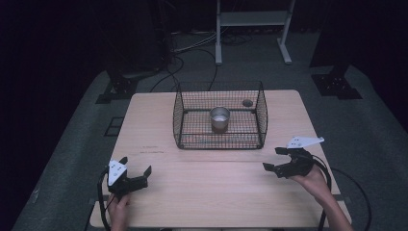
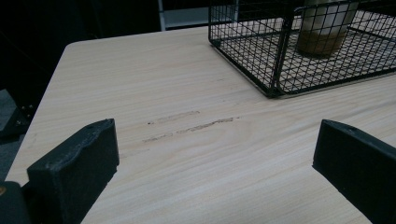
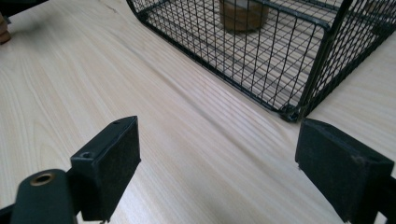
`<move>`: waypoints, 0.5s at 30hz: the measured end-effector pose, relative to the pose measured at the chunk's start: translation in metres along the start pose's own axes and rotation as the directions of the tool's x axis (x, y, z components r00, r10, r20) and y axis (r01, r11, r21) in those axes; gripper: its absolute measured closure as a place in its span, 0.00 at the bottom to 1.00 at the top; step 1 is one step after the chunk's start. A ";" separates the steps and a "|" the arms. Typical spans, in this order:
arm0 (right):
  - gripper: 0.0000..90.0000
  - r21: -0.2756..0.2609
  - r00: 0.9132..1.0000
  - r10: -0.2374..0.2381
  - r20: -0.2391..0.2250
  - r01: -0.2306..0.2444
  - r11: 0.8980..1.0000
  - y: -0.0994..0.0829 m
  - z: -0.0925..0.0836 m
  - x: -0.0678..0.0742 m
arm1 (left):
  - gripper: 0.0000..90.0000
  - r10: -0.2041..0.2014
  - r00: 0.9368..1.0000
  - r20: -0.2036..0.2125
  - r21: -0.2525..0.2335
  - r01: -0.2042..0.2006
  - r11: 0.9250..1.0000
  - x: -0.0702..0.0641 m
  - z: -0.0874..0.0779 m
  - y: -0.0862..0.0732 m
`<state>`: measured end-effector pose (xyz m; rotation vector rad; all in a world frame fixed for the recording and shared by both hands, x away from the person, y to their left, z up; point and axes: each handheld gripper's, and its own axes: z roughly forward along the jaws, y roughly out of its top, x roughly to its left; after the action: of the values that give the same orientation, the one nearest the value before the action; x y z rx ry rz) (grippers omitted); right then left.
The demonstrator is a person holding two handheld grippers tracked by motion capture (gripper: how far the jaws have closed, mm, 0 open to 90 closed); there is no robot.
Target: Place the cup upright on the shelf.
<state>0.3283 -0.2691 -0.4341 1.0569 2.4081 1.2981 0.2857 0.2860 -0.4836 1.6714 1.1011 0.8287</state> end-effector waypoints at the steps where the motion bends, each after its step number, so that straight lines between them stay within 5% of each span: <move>1: 0.15 0.003 1.000 0.003 -0.002 -0.003 1.000 -0.002 0.000 0.000 | 0.00 0.000 1.000 0.000 0.000 0.000 1.000 0.000 0.000 0.000; 15: 0.15 0.002 1.000 -0.003 0.001 0.003 1.000 -0.019 0.001 0.012 | 0.00 0.001 1.000 -0.002 0.001 -0.001 1.000 0.000 0.000 0.000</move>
<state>0.3108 -0.2676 -0.4479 1.0540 2.4101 1.2944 0.2858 0.2857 -0.4836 1.6721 1.1021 0.8303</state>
